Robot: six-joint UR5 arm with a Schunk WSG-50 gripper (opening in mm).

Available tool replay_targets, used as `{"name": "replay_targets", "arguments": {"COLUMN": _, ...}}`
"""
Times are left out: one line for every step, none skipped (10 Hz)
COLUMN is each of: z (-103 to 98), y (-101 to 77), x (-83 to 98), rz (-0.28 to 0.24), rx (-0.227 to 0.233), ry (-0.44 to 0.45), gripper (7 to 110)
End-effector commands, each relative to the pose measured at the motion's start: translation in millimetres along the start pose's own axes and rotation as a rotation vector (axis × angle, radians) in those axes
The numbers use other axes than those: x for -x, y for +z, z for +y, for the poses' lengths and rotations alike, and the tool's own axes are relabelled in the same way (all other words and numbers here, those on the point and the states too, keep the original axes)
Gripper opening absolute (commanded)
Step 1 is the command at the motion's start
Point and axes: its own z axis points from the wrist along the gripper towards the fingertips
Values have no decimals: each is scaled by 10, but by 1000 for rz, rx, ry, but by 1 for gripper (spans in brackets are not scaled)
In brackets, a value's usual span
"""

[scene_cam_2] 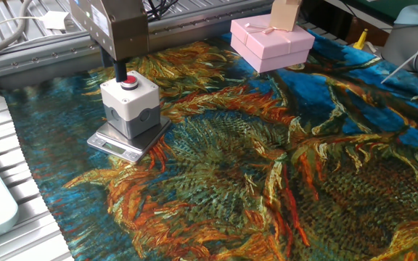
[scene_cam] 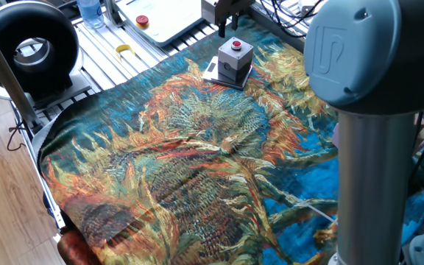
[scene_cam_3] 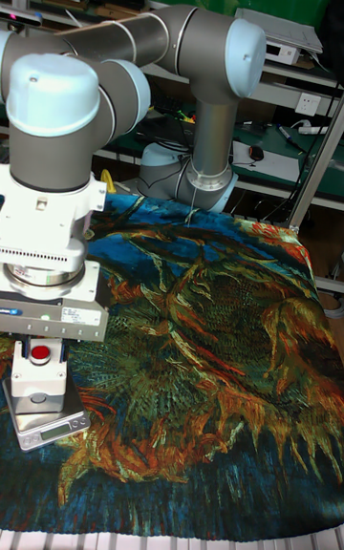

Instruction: Remove the object from the scale

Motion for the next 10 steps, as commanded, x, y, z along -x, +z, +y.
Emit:
{"name": "replay_targets", "arguments": {"z": 18, "y": 51, "x": -8, "rz": -10, "rx": 18, "ry": -57, "gripper": 66}}
{"name": "replay_targets", "arguments": {"z": 16, "y": 70, "x": -23, "rz": -10, "rx": 18, "ry": -100, "gripper": 66}}
{"name": "replay_targets", "arguments": {"z": 3, "y": 65, "x": -32, "rz": -10, "rx": 15, "ry": -128, "gripper": 66}}
{"name": "replay_targets", "arguments": {"z": -3, "y": 64, "x": -42, "rz": -8, "rx": 13, "ry": -160, "gripper": 66}}
{"name": "replay_targets", "arguments": {"z": -7, "y": 67, "x": -46, "rz": -8, "rx": 13, "ry": -191, "gripper": 66}}
{"name": "replay_targets", "arguments": {"z": 6, "y": 70, "x": -46, "rz": -10, "rx": 21, "ry": -207, "gripper": 66}}
{"name": "replay_targets", "arguments": {"z": 27, "y": 74, "x": -30, "rz": -22, "rx": 31, "ry": -221, "gripper": 66}}
{"name": "replay_targets", "arguments": {"z": 68, "y": 77, "x": -12, "rz": -34, "rx": 49, "ry": -227, "gripper": 66}}
{"name": "replay_targets", "arguments": {"z": 89, "y": 82, "x": 3, "rz": -46, "rx": 61, "ry": -240, "gripper": 88}}
{"name": "replay_targets", "arguments": {"z": 120, "y": 85, "x": -2, "rz": -48, "rx": 76, "ry": -239, "gripper": 88}}
